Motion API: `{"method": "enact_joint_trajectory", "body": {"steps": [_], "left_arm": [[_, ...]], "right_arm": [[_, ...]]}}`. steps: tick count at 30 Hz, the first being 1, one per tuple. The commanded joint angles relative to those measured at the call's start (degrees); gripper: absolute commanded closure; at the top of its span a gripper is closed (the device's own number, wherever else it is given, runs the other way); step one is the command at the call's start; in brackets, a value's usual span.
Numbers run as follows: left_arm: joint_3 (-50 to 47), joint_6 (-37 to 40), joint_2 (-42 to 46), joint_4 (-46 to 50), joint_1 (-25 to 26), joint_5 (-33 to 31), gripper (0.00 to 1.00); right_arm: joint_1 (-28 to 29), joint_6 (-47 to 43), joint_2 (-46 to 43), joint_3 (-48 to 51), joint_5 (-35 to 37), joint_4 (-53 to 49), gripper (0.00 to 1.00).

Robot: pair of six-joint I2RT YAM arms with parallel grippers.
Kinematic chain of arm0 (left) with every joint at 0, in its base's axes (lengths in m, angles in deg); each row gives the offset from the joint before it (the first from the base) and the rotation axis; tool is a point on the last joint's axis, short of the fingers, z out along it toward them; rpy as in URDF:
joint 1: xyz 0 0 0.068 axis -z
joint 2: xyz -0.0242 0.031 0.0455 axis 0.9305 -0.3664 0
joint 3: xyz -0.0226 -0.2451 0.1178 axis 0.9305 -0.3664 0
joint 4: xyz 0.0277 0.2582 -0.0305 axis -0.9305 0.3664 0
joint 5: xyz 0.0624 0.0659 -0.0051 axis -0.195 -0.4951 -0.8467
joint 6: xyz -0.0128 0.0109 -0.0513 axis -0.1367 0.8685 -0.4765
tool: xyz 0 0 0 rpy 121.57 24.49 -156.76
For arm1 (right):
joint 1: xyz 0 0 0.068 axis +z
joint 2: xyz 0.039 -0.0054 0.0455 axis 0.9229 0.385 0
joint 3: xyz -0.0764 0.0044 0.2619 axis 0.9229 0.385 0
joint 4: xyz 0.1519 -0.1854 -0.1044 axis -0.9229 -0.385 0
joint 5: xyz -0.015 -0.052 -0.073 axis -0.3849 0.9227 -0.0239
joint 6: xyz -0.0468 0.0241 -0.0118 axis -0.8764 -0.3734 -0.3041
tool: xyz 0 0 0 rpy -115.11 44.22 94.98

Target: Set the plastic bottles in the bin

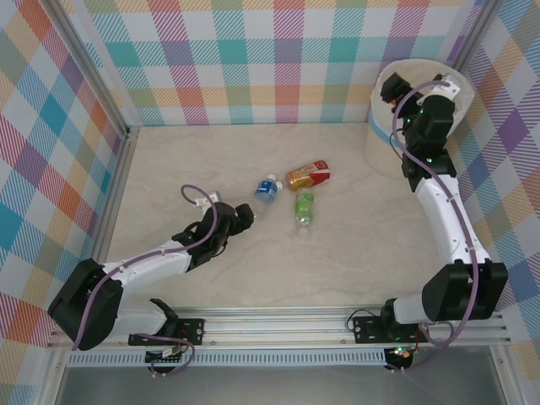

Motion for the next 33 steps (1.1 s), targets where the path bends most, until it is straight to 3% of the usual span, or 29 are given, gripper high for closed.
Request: {"method": "enact_joint_trajectory", "body": {"steps": [1, 7, 16, 24, 33], "left_arm": [[1.6, -1.4, -0.8, -0.2, -0.9, 0.6, 0.00], [1.5, -3.0, -1.8, -0.9, -1.2, 0.8, 0.00], [1.4, -3.8, -2.8, -0.6, -1.8, 1.7, 0.00], [-0.1, -5.5, -1.7, -0.5, -2.2, 1.3, 0.00], [-1.1, -5.4, -1.1, -1.0, -2.6, 1.8, 0.00]], "right_arm": [[2.9, -4.4, -2.0, 1.8, -6.9, -9.3, 0.01], [10.9, -7.4, -1.4, 3.3, -10.7, -23.7, 0.00], [20.2, -3.6, 3.8, 6.8, -11.3, -29.8, 0.00], [27.8, 0.0, 13.1, 5.5, -1.9, -37.8, 0.00], [31.8, 1.6, 23.2, 5.8, -1.6, -39.6, 0.00]]}}
